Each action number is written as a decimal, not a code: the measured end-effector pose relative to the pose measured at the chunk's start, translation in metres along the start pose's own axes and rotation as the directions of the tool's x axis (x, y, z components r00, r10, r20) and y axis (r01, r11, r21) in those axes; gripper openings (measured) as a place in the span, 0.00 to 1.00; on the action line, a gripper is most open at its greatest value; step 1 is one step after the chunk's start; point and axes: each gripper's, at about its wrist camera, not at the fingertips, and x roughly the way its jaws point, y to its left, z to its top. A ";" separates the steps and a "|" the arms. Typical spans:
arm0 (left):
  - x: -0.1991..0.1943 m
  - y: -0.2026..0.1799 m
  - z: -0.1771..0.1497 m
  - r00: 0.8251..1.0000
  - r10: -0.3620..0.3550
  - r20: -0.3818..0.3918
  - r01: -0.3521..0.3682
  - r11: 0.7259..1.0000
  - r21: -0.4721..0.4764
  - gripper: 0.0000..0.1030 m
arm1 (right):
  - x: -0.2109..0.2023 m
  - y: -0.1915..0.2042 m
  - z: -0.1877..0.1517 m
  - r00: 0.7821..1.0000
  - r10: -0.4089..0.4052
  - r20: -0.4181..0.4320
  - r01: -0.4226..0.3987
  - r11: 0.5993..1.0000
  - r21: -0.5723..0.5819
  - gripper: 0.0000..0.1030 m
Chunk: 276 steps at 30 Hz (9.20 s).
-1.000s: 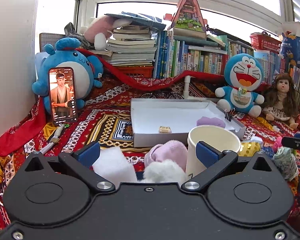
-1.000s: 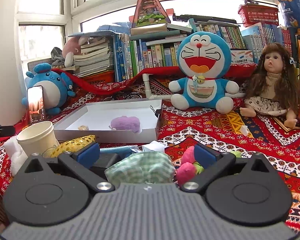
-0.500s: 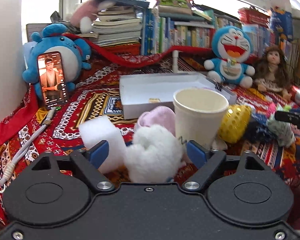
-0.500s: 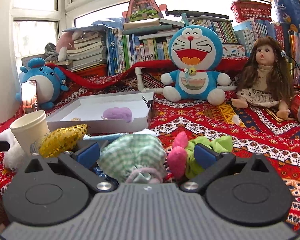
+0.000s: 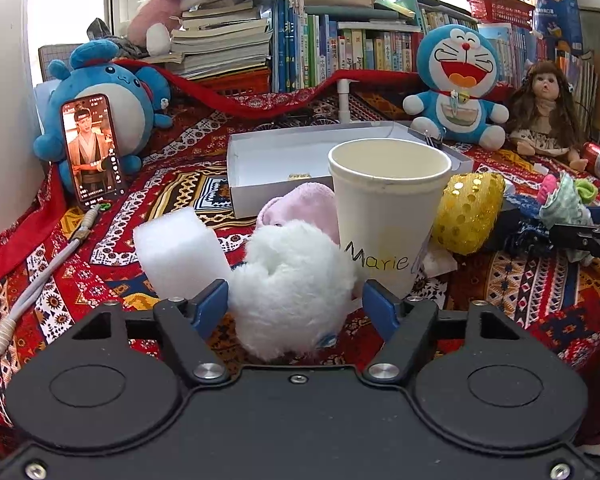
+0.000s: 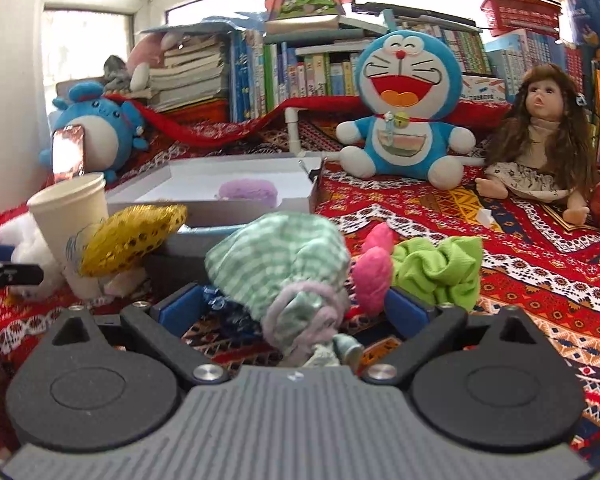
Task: Organize soft objects
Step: 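Grasp the green checkered pouch with the right tool while the left tool grasps the white fluffy plush, then lift the green pouch with the right tool while the left tool lifts the white plush, then carry the white plush into the box and open the left tool while the right tool carries the pouch over, then withdraw both open tools from the white box back toward the pile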
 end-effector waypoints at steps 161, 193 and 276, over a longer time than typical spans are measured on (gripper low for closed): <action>0.175 0.045 0.184 0.947 -0.077 -0.311 -0.006 0.966 -0.257 0.66 | 0.166 -0.006 0.145 0.982 0.061 -0.180 -0.012 0.964 0.265 0.46; 0.230 0.049 0.167 0.895 -0.185 -0.405 0.016 0.922 -0.387 0.66 | 0.202 0.010 0.134 0.955 0.061 -0.289 0.024 0.959 0.283 0.41; 0.017 0.065 0.093 0.991 -0.114 0.075 0.128 0.966 -0.225 0.99 | 0.014 0.013 0.092 0.993 0.069 0.093 -0.074 0.996 0.047 1.00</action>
